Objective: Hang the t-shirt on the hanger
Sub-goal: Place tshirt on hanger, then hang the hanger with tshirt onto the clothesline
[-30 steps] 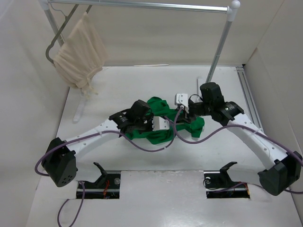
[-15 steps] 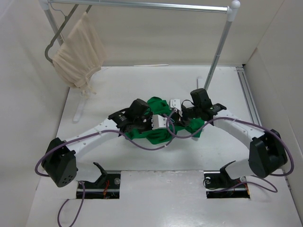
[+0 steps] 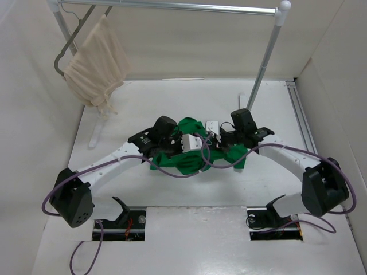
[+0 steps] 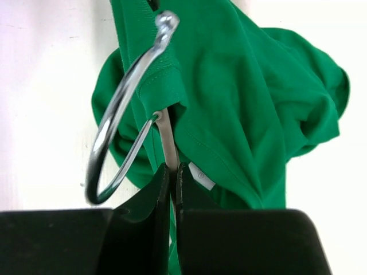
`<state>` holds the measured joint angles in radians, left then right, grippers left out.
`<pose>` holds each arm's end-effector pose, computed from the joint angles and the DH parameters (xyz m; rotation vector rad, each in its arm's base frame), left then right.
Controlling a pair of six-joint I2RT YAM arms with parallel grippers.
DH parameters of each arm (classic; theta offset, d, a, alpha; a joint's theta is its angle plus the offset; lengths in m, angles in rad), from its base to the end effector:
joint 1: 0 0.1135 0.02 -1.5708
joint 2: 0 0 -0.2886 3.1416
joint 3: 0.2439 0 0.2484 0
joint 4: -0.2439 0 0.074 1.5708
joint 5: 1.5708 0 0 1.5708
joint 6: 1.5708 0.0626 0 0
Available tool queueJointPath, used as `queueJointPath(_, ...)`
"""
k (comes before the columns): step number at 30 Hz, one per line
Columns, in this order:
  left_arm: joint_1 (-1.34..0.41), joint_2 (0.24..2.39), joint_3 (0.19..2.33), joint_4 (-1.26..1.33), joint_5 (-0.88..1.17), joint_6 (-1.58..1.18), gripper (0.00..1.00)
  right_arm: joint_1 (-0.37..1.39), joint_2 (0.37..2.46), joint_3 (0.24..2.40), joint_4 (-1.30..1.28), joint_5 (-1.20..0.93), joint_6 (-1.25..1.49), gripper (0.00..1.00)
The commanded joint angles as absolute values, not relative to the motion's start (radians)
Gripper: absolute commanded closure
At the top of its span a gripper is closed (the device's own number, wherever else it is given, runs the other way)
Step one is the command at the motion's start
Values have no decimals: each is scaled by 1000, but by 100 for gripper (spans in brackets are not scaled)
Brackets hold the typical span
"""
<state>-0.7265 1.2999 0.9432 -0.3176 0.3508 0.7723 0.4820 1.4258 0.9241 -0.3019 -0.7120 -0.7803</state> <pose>0.2050 -0.2109 0.2807 1.6462 1.4922 -0.3679 0.2493 0.1766 0.2484 -1.5676 1.5842 0.6783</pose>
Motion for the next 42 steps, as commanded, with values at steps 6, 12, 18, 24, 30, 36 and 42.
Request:
queueJointPath(6, -674, 1240, 1037, -408, 362, 791, 88, 333, 1238, 977, -504, -589, -856, 100)
queueJointPath(12, -655, 1216, 1017, -426, 305, 822, 67, 273, 1140, 1041, -655, -634, -868, 100)
queueJointPath(18, -634, 1215, 996, -405, 293, 802, 67, 241, 1117, 1138, -767, -653, -882, 100)
queueJointPath(24, -634, 1250, 985, -304, 314, 681, 73, 241, 1088, 1166, -831, -686, -916, 100)
queueJointPath(30, -611, 1261, 1026, -290, 374, 517, 34, 232, 1060, 1166, -841, -686, -916, 100)
queueJointPath(36, -611, 1270, 967, -215, 514, 411, 32, 232, 1060, 1157, -807, -706, -885, 100)
queueJointPath(42, -611, 1299, 891, -31, 514, 318, 95, 232, 1060, 1157, -795, -718, -867, 100)
